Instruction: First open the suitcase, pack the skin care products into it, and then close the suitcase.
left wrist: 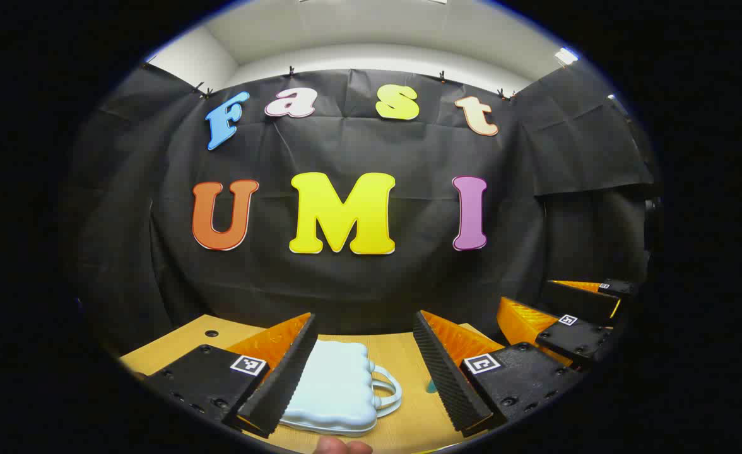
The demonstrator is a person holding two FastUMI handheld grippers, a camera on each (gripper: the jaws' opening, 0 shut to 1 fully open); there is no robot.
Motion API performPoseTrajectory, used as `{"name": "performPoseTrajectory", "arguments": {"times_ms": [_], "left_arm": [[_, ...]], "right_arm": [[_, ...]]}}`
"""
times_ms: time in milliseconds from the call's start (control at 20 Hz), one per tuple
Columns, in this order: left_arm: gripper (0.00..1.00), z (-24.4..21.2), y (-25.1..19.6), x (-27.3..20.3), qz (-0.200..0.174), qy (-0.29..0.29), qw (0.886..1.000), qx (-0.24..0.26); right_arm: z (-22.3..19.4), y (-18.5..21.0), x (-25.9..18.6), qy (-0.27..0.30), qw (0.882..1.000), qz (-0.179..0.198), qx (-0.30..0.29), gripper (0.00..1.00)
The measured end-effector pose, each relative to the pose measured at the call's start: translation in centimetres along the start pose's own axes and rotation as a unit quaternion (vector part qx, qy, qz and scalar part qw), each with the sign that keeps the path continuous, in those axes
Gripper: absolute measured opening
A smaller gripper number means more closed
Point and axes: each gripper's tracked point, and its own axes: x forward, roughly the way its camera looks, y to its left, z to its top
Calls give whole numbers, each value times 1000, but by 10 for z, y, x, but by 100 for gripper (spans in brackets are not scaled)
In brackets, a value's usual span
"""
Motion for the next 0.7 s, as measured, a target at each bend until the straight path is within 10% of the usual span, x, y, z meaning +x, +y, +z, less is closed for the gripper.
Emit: {"name": "performPoseTrajectory", "arguments": {"times_ms": [700], "left_arm": [[98, -7, 1, 6, 40, 16, 999, 8]], "right_arm": [[-2, -14, 5, 2, 1000, 4, 14, 78]]}}
